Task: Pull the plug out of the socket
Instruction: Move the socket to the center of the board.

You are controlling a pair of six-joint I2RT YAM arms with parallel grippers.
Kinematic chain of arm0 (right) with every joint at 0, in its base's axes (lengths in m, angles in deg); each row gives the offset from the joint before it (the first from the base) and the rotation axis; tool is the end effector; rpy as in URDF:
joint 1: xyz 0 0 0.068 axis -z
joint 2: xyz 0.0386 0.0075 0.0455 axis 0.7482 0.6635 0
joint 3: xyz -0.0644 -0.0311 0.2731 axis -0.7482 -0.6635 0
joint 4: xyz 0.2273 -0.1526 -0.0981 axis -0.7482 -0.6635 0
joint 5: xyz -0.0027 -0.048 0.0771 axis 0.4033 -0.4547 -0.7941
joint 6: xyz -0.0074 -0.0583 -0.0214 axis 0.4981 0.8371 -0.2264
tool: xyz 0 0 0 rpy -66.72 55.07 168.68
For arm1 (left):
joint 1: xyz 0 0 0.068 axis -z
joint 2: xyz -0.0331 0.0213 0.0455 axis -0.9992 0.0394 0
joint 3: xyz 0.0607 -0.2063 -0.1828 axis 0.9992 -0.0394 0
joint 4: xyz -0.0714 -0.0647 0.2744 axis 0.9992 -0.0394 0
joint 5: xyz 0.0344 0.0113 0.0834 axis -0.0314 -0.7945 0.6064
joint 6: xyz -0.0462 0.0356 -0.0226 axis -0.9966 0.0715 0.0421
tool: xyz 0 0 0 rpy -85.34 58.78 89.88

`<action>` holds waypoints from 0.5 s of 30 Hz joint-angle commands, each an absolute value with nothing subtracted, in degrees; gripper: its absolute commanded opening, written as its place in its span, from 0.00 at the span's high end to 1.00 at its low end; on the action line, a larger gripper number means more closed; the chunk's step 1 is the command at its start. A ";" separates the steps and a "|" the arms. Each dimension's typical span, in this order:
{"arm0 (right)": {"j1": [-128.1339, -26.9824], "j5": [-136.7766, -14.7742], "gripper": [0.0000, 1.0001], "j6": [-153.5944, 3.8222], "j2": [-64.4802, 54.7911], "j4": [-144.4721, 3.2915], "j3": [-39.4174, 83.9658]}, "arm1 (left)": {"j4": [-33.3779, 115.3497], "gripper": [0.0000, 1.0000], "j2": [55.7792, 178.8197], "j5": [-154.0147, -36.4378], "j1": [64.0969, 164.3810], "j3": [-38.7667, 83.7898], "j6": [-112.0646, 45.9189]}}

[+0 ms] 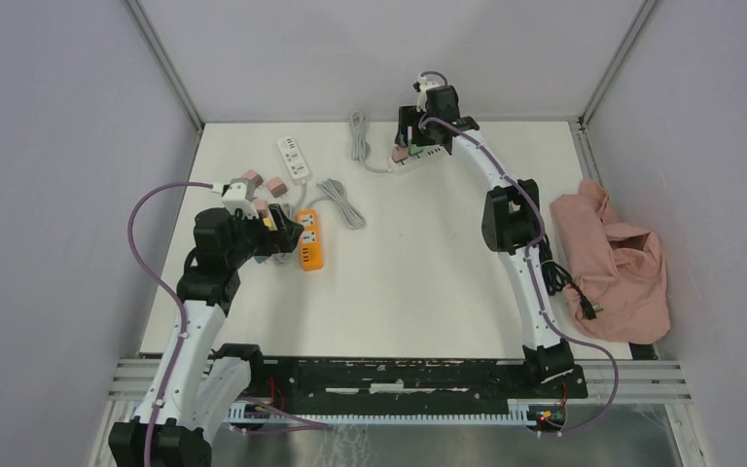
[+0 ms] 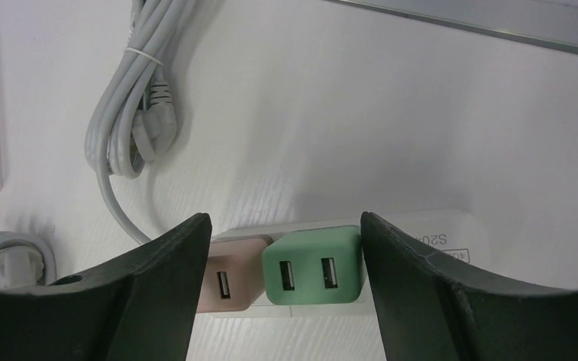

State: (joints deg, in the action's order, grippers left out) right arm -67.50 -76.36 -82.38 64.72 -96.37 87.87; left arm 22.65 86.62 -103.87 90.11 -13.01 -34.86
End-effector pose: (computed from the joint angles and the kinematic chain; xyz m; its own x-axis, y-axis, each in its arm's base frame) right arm 0.6018 0.2152 0.1908 -0.6427 0.0368 -0.7653 -0.2830 0.9168 0.2818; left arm 0.2155 -0.0228 0.2775 -0.4706 -0.2020 -0.8589 0.2010 0.9233 -0.3272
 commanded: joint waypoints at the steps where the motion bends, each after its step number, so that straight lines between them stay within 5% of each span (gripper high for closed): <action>1: -67.68 -84.78 0.27 -82.02 63.72 -97.21 88.76 | 23.77 0.01 86.24 -103.04 89.94 -11.78 -32.04; 6: -67.72 -92.05 0.36 -78.83 60.03 -101.23 85.19 | 23.76 0.01 85.86 -103.22 89.97 -11.78 -32.04; 15: -67.82 -99.11 0.39 -70.12 46.65 -107.87 68.19 | 24.02 0.01 84.54 -104.32 89.95 -11.95 -32.33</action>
